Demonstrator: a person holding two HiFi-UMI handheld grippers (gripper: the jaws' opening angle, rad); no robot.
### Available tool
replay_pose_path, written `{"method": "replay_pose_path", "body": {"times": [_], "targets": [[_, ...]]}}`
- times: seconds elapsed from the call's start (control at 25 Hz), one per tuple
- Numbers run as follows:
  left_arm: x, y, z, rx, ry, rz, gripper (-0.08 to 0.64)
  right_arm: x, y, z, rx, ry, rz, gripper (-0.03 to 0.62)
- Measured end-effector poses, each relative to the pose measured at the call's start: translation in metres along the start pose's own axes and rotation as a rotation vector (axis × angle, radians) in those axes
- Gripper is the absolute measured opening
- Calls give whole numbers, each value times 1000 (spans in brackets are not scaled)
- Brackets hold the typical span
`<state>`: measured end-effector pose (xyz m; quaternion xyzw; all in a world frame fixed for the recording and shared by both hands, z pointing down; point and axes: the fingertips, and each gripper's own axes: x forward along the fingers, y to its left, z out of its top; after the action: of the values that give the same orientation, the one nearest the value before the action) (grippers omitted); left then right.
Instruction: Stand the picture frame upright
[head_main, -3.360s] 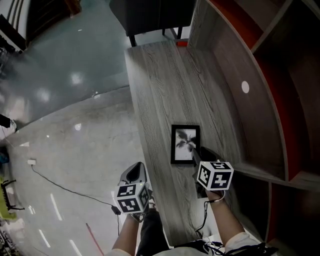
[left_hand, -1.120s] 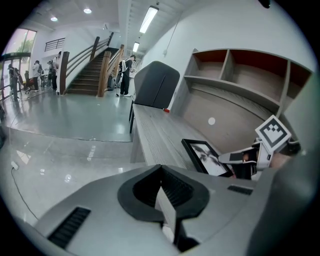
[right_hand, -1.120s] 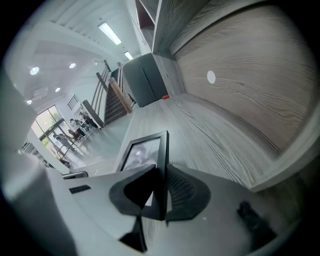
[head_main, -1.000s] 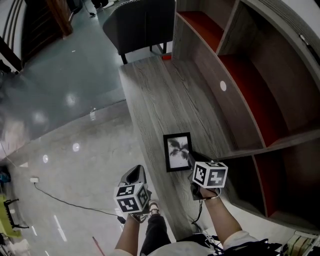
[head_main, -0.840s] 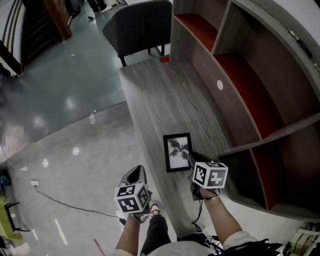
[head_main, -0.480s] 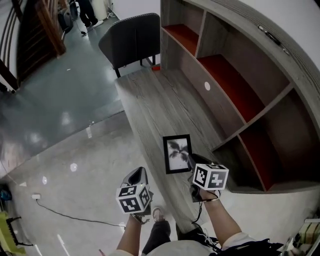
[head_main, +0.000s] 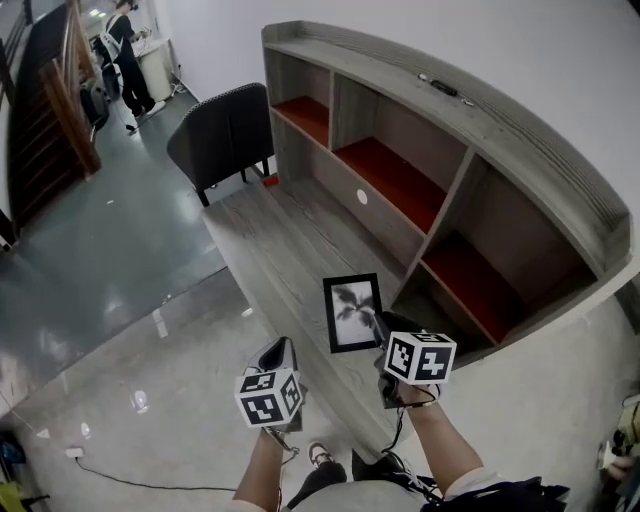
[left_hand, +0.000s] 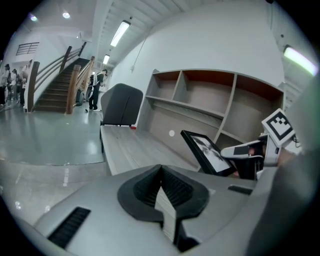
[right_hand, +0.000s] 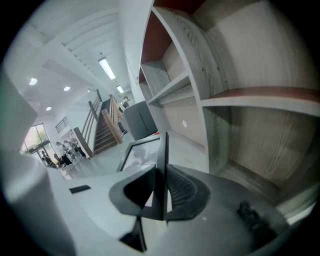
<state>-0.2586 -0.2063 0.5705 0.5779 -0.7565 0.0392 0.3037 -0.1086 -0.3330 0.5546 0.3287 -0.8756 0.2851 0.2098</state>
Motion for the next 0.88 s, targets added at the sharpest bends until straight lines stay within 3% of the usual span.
{"method": "replay_pose_path", "body": {"times": [0.88], "targets": [[-48, -73, 158, 197, -251, -179, 14, -122, 43, 137, -50, -393, -62, 84]]}}
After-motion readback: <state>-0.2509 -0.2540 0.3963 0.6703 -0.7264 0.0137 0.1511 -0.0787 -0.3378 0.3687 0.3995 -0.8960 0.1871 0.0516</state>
